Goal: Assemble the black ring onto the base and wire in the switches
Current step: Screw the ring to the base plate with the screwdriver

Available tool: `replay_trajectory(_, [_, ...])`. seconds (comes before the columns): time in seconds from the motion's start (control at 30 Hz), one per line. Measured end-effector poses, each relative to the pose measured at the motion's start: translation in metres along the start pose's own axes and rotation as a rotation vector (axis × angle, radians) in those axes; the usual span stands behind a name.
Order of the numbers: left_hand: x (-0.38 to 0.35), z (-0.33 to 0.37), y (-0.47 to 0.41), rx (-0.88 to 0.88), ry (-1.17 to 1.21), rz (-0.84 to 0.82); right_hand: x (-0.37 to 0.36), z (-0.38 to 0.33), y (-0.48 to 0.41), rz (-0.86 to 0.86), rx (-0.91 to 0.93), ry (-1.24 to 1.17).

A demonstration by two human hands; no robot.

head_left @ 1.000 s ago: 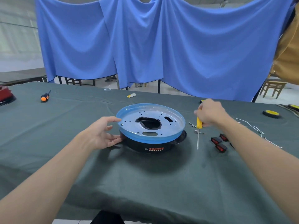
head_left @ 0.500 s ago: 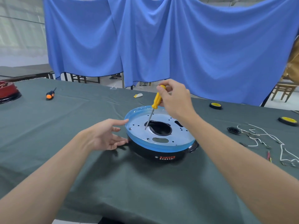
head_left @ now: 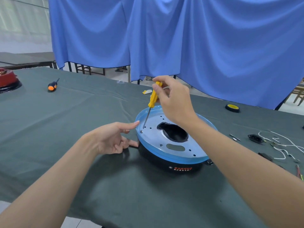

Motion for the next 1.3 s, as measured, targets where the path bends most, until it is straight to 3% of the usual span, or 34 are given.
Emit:
replay_trajectory(0.73, [-0.008, 0.0, 0.003, -0.112, -0.051, -0.121, -0.01, 0.006, -0.004, -0.054, 0.017, 0.028])
replay_trajectory(0.97, [-0.011, 0.001, 0.005, -0.105, -0.073, -0.145, -0.006, -0.009, -0.015, -0.335, 0.025, 0.015])
replay_trajectory(1.17, [-0.013, 0.0, 0.005, -0.109, -0.082, -0.141, -0.006, -0.017, -0.029, -0.364, -0.053, 0.179])
replay_trajectory(1.3, [-0.014, -0.001, 0.006, -0.114, -0.093, -0.139, -0.01, -0.026, -0.033, -0.527, -0.047, 0.303])
Point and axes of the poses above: each hand's wrist, its own y-axis away from the middle knuckle, its own x-axis out of the back of the hand, z = x × y, the point moved 3 cm from there along -y, towards the middle knuckle, and after that the axes turned 15 degrees about -z, right-handed, at the moved point
